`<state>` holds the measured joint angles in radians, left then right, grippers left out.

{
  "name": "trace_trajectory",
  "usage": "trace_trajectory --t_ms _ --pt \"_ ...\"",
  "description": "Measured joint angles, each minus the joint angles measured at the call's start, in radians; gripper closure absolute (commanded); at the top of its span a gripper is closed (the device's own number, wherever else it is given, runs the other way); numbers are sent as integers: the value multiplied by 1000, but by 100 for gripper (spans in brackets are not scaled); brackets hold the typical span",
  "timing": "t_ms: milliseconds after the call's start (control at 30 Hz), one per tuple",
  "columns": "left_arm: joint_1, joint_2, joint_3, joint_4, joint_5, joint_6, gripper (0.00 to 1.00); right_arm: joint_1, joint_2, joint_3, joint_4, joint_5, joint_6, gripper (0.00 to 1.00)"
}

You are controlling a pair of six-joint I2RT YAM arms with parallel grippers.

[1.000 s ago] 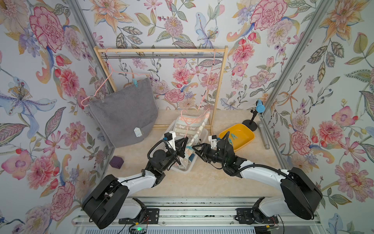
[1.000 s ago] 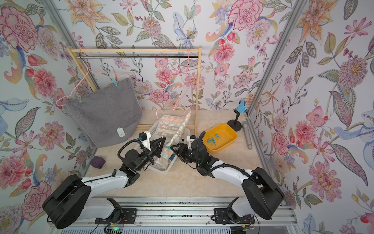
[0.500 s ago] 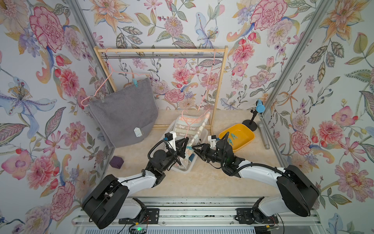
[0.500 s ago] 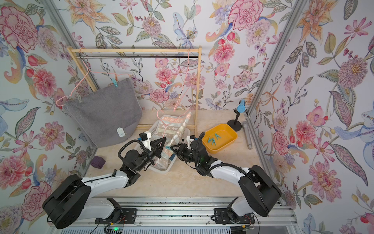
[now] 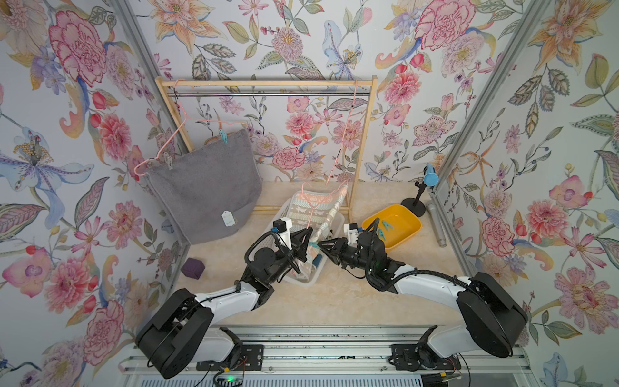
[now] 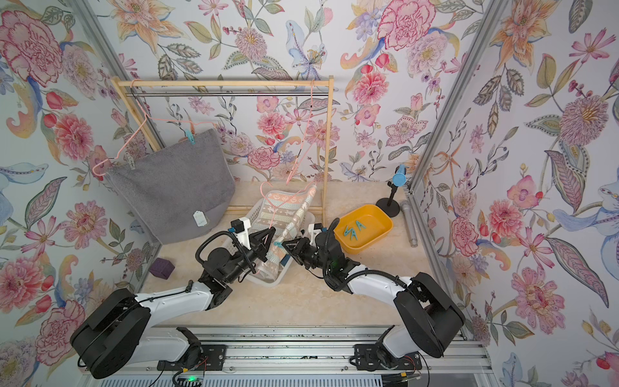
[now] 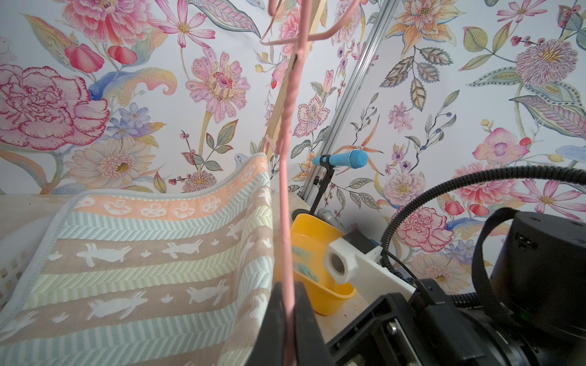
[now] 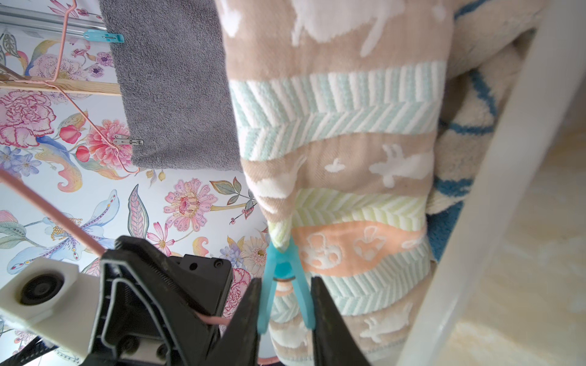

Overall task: Remove the clothespins securing towels to the hanger
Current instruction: Remove the clothespin from the hanger.

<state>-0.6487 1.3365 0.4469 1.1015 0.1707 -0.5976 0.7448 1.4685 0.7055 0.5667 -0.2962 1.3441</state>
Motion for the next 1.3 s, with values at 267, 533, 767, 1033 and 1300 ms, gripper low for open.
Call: trace_trajectory --t_ms 267,533,767,1033,1300 --pt "-3 0 0 -2 0 1 100 2 0 0 0 1 -3 81" --pt "-6 -23 2 -41 -24 32 100 2 0 5 -7 0 -19 84" --pt "-8 -58 2 -85 -54 65 100 2 0 35 -43 0 -43 86" --pt "-9 -89 2 -122 -95 104 100 2 2 77 -93 0 -73 87" --pt "-11 -99 2 -160 -127 132 100 2 -13 92 -160 17 -122 86"
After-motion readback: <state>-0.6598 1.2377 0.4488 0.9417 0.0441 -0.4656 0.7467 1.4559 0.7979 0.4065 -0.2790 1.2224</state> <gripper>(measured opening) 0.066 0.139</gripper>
